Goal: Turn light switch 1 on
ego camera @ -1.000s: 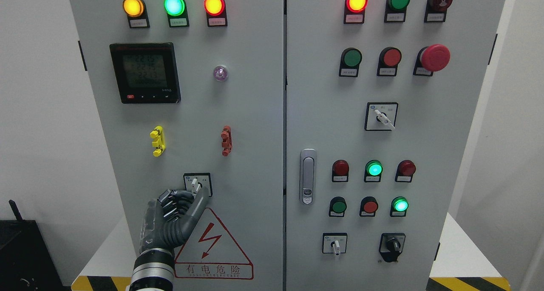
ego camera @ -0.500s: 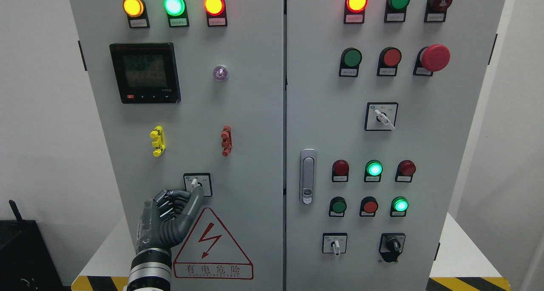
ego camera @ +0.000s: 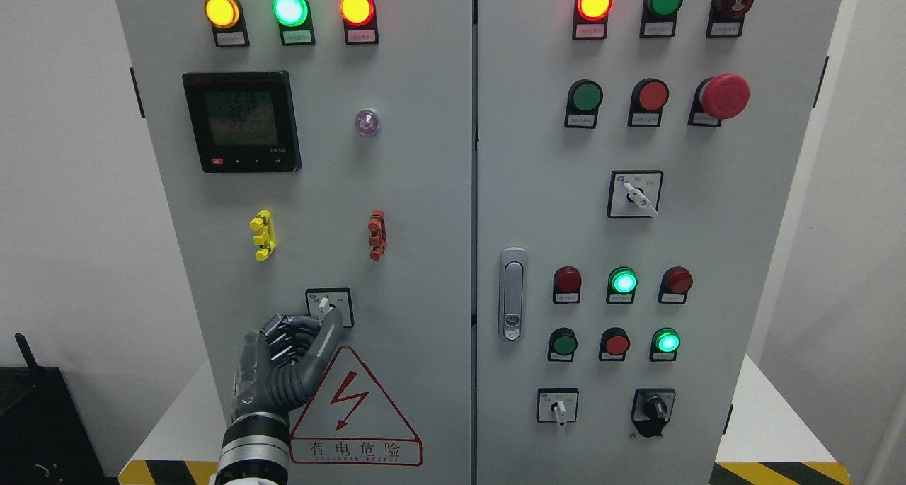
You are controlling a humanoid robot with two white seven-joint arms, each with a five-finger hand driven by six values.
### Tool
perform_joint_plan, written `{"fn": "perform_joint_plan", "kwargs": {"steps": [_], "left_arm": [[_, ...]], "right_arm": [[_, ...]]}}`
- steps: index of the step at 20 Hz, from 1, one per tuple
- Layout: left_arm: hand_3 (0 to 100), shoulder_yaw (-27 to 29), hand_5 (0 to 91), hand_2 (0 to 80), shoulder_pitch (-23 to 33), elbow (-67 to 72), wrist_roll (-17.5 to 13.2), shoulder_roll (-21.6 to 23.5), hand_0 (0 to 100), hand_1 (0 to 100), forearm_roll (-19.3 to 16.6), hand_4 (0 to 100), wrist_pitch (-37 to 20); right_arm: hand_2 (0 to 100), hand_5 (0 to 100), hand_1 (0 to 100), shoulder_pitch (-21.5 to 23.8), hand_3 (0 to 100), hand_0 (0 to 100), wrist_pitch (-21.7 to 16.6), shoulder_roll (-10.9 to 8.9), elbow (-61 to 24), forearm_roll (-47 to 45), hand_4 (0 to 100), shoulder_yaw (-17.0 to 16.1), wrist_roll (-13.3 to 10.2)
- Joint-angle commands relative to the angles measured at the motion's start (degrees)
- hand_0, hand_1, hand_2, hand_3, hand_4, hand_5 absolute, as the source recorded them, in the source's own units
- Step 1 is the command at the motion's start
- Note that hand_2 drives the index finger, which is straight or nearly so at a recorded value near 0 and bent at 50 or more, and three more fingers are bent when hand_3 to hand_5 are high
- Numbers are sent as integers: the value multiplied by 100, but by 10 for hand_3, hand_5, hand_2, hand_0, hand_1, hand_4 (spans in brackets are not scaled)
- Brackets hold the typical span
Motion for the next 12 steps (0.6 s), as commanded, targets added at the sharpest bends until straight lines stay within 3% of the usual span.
{"fn": "perform_joint_plan", "kwargs": {"steps": [1, 12], "left_arm": [[811, 136, 806, 585, -18, 44, 3, -1, 179, 616, -11, 857, 3], [818, 136, 810, 588, -44, 53, 3, -1, 179, 608, -55, 861, 55]], "right_arm": [[0, 0, 0, 0, 0, 0, 0, 0, 0, -140, 0, 0, 4], [0, 0, 0, 0, 0, 0, 0, 0, 0, -140, 0, 0, 4]]}}
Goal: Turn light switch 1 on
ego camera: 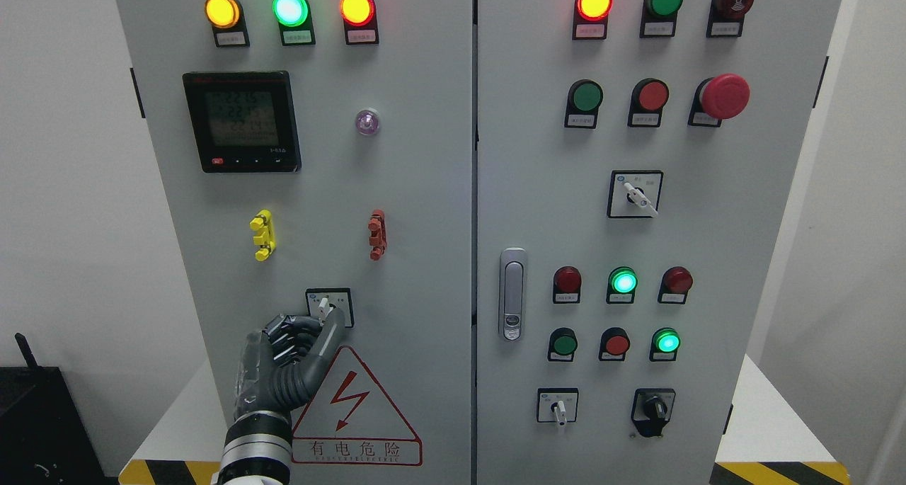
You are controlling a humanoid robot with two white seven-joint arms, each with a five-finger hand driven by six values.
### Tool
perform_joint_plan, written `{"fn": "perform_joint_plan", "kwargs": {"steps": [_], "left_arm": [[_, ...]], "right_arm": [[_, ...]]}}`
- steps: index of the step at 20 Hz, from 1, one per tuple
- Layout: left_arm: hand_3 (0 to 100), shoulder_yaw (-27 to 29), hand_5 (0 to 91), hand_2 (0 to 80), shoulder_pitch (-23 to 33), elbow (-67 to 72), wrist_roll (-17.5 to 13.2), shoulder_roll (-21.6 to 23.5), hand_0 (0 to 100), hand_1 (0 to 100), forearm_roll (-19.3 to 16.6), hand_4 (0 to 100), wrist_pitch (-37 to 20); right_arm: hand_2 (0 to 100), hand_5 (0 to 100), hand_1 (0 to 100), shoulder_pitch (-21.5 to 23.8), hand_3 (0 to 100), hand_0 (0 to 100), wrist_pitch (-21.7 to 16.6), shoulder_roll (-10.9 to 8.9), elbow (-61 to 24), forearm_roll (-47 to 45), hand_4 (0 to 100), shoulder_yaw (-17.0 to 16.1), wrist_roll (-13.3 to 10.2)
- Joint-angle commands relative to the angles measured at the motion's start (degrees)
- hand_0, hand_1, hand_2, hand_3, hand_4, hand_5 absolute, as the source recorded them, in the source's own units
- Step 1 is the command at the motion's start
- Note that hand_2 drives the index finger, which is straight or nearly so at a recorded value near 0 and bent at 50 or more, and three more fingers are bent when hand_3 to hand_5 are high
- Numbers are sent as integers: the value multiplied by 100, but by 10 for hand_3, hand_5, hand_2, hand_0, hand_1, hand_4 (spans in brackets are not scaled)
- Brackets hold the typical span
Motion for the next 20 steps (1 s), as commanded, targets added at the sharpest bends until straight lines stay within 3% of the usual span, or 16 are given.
{"fn": "perform_joint_plan", "kwargs": {"steps": [1, 20], "left_arm": [[819, 156, 811, 588, -9, 23, -18, 0, 179, 608, -17, 862, 4], [832, 138, 818, 585, -53, 50, -18, -9, 204, 579, -140, 865, 21]], "right_arm": [[0, 0, 0, 0, 0, 0, 0, 0, 0, -141, 0, 0, 4], [0, 0, 0, 0, 0, 0, 0, 0, 0, -141, 0, 0, 4]]}}
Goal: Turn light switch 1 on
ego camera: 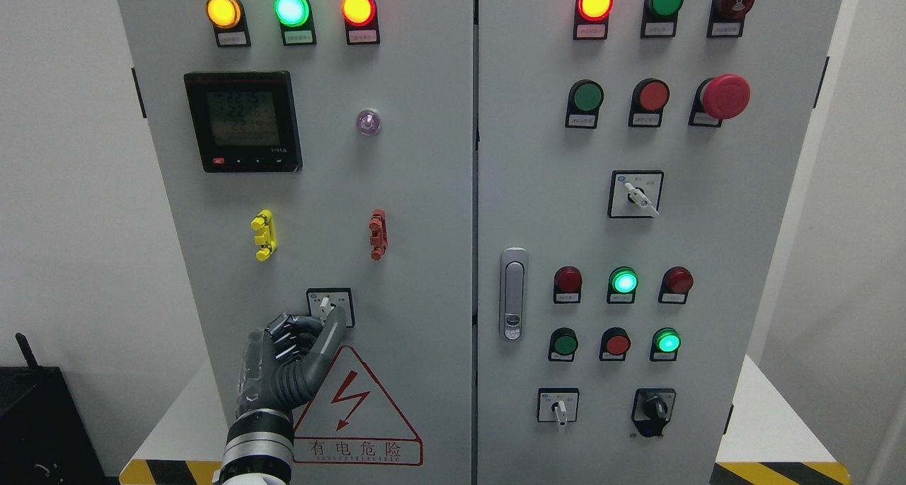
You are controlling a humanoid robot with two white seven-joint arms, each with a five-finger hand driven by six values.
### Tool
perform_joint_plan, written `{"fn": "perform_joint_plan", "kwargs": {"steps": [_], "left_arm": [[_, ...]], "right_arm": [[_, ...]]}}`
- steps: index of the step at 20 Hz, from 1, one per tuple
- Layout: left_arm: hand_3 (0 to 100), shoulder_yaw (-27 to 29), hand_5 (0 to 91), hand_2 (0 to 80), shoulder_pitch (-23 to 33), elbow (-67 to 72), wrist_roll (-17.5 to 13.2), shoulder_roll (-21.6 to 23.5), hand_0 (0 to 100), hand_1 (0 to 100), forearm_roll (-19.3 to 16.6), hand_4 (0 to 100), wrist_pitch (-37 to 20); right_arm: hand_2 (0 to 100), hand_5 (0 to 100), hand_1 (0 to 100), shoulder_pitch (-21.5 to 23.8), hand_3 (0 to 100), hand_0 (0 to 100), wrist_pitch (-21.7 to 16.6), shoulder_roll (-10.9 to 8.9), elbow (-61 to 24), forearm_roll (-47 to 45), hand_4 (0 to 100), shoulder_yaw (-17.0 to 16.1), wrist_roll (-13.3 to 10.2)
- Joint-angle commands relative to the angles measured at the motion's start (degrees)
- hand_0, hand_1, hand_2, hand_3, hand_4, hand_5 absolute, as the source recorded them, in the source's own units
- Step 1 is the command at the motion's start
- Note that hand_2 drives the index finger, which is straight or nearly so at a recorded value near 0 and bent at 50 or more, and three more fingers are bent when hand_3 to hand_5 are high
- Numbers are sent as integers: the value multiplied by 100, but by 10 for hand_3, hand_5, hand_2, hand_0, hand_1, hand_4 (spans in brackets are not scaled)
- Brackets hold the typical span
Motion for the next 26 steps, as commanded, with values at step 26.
{"fn": "perform_joint_plan", "kwargs": {"steps": [26], "left_arm": [[843, 137, 819, 582, -24, 59, -2, -9, 312, 568, -96, 873, -3]], "right_arm": [[0, 0, 0, 0, 0, 0, 0, 0, 0, -141, 0, 0, 4]]}}
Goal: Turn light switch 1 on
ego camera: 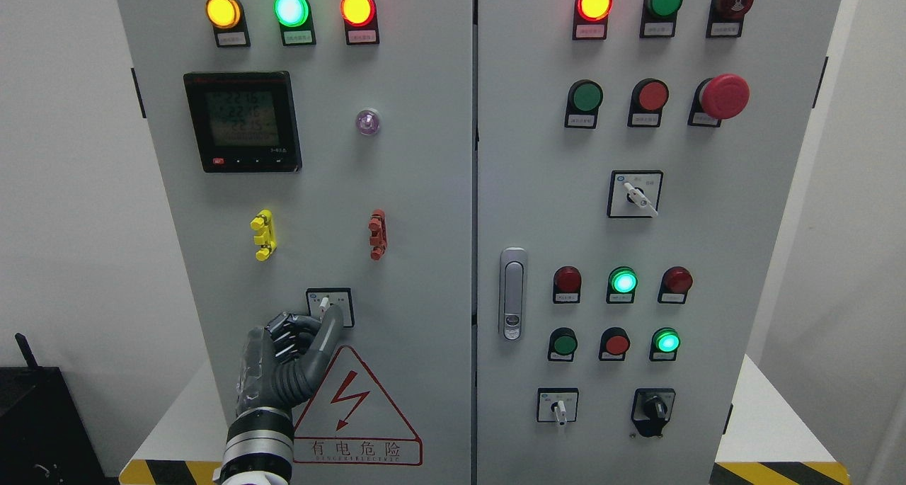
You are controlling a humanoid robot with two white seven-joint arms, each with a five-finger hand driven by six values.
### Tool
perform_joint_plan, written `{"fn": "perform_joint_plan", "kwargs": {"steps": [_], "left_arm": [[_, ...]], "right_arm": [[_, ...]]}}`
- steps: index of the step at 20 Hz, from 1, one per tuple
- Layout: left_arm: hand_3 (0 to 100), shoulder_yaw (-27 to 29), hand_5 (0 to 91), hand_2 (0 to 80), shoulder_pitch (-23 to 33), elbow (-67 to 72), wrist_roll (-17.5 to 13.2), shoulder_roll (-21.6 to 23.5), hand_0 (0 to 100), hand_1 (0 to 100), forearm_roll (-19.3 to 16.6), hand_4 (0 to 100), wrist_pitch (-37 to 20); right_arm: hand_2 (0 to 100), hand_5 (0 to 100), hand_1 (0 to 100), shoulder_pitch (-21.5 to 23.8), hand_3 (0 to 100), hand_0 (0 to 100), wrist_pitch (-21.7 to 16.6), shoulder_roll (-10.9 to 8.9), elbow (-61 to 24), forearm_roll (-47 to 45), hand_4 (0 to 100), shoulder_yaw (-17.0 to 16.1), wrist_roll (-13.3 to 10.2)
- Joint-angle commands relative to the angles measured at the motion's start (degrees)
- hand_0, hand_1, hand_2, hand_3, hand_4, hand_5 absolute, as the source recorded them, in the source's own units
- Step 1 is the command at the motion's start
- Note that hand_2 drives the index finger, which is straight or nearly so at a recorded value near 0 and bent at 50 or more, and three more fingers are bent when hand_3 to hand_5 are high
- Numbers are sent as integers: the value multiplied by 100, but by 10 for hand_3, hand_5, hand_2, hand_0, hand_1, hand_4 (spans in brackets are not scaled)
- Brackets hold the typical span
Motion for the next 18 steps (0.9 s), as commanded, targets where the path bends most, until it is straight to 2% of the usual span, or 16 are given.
{"fn": "perform_joint_plan", "kwargs": {"steps": [1, 18], "left_arm": [[847, 143, 820, 583, -1, 19, 23, -2, 315, 567, -3, 873, -21], [866, 134, 826, 593, -19, 10, 23, -2, 418, 537, 15, 879, -21]], "right_arm": [[0, 0, 0, 0, 0, 0, 0, 0, 0, -141, 0, 0, 4], [0, 0, 0, 0, 0, 0, 0, 0, 0, -141, 0, 0, 4]]}}
